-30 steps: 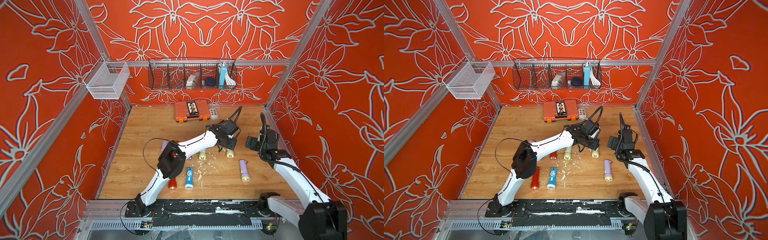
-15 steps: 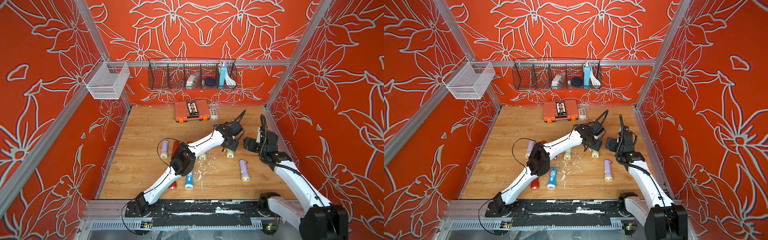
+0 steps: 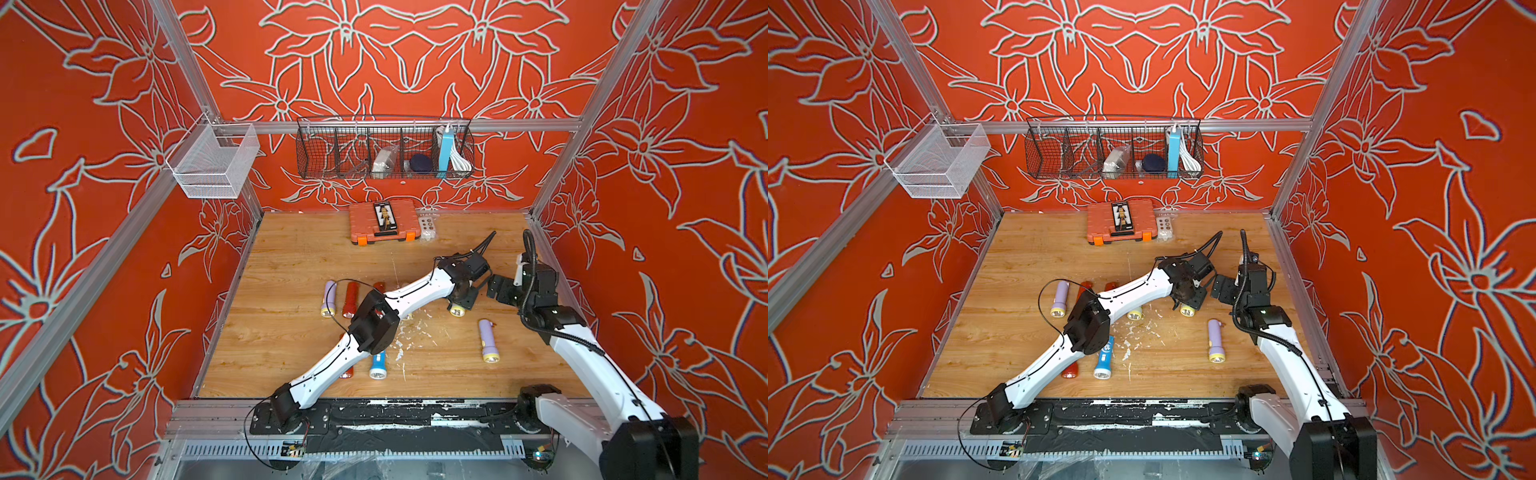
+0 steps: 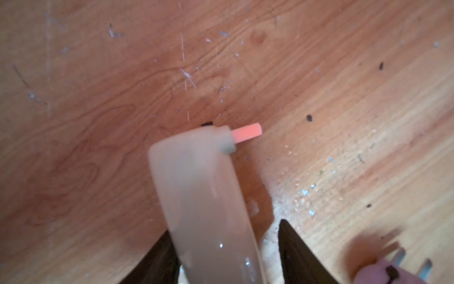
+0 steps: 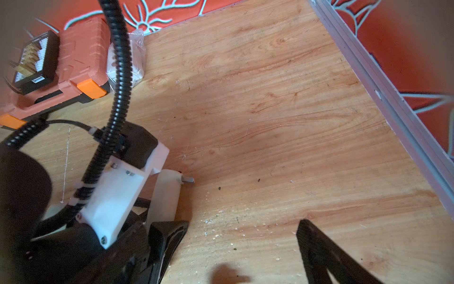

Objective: Close the plug at the bottom of the flashlight
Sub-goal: Pick up the flashlight from the center of the board.

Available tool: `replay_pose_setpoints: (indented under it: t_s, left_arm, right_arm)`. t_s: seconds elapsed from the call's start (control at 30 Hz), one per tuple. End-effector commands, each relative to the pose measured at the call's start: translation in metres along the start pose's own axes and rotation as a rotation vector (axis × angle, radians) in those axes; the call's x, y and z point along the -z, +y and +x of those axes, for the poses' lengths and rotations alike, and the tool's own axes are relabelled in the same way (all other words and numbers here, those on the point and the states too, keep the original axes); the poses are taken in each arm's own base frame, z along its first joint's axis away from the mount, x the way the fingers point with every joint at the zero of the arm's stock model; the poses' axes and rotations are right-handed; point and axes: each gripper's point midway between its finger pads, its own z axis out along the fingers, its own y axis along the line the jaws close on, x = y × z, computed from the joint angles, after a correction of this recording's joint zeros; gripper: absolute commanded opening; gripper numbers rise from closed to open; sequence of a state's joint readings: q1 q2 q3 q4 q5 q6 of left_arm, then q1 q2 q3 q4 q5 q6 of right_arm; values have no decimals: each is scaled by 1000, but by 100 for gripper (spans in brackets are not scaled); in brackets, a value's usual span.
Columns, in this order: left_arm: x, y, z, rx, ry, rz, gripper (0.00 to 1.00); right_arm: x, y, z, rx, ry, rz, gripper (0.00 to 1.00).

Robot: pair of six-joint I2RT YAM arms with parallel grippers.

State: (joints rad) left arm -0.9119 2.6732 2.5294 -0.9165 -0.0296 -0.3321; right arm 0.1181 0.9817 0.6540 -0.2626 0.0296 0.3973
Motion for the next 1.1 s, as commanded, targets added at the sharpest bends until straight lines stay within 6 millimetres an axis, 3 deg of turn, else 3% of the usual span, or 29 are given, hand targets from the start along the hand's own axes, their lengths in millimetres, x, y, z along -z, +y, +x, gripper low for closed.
replay_pose_setpoints:
  t_s: [0.0, 0.13, 0.33, 0.47, 0.5, 0.77, 1.07]
  left_arm:
    - [-12, 8, 19, -24, 63, -50, 54]
    - [-14, 12, 22, -35, 71, -65, 41]
    - [-10, 2, 15, 0, 49, -6, 20]
    - [6, 8, 4, 33, 19, 0, 0]
    - [12, 11, 0, 45, 8, 4, 0]
    - [95, 31, -41, 128, -161, 95, 0]
    - [191, 56, -47, 152, -326, 194, 0]
  right_arm:
    - [2, -4, -1, -14, -19, 18, 98]
    - [2, -2, -1, -13, -17, 14, 98]
    - [1, 9, -3, -35, -2, -43, 98]
    - [0, 3, 1, -43, 19, -4, 98]
    - [1, 5, 1, -47, 27, -12, 98]
    - [6, 34, -13, -66, 35, -158, 98]
    - [32, 65, -46, -11, -33, -315, 98]
